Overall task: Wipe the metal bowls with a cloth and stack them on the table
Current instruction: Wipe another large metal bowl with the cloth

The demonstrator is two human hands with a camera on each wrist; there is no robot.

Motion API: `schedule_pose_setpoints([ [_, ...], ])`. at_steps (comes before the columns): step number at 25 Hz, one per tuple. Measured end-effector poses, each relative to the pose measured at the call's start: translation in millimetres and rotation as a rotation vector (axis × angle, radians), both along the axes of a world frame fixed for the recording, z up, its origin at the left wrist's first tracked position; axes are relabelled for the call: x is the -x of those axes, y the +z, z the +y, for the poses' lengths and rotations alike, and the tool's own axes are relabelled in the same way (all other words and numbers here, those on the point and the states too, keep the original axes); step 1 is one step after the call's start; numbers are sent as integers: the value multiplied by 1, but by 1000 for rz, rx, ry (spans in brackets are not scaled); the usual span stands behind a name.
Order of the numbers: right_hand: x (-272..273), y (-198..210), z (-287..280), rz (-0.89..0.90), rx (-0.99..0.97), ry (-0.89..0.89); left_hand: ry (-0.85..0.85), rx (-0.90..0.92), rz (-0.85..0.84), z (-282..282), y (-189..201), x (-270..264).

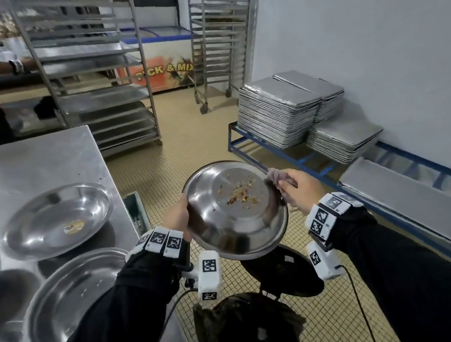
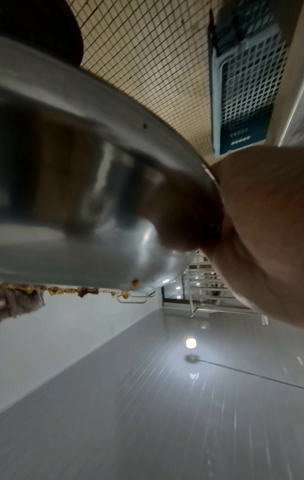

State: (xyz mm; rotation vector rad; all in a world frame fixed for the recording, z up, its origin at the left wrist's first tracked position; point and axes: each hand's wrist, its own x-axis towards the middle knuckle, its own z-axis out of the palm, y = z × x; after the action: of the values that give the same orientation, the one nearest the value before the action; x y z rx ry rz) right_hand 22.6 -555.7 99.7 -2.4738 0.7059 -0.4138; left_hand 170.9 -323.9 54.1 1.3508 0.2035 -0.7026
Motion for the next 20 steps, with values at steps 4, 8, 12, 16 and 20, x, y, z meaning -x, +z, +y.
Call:
schedule_pose_setpoints([
  [4,-26,10,-20,-24,-44,214,118,-48,0,-12,-9,13],
  [8,-62,14,-14,-27,8,468,230,-101,-24,-6,-19,17],
  [12,-78,-16,2,20,40,703,351,-151,-23,8,-51,15],
  [16,-58,-55,6,-6,65,826,393,-218,-19,8,-25,34],
  [20,-31,-80,-4,70,25,850,408,-324,-71,8,-30,43],
])
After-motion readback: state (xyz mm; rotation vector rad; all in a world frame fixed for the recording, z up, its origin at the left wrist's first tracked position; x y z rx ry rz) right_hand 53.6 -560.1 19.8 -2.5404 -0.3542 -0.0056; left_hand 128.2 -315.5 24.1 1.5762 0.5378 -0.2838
